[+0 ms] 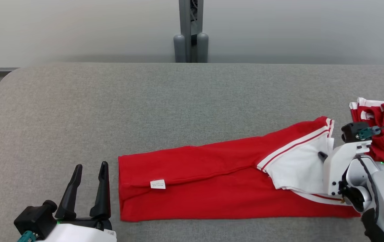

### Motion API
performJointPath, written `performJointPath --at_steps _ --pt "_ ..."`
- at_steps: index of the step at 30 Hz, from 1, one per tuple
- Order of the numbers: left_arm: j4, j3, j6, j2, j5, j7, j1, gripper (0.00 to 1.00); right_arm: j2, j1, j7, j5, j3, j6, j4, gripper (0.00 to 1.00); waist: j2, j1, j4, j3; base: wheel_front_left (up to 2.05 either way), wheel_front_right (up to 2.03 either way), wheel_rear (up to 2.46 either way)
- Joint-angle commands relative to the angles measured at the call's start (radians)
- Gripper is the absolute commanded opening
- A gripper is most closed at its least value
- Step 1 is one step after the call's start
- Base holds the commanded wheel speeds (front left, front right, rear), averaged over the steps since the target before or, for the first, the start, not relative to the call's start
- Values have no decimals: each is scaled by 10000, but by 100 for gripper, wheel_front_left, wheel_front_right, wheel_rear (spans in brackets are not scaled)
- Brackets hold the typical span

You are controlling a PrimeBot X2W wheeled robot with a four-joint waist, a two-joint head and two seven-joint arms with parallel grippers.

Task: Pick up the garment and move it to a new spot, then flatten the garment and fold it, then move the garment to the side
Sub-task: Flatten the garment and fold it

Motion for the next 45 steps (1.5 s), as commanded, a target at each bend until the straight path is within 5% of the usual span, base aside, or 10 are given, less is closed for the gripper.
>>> performJointPath --at_steps 1,15,36,45 --pt "-55 48 45 57 -7 -35 76 100 -248 -152 -99 23 -32 -6 -126 0 0 0 -214 -98 0 0 0" --pt "-343 236 50 -119 130 -70 171 100 -1437 -175 203 -342 -1539 -5 -2046 0 0 0 -1288 -279 0 0 0" --pt "2 323 -265 -420 218 -92 106 100 -662 755 1943 555 -335 -5 -5114 0 0 0 -1211 -529 0 0 0" --pt "77 349 -432 -639 310 -86 109 100 500 656 2374 816 1155 -5 -5603 0 0 0 -1122 -643 0 0 0"
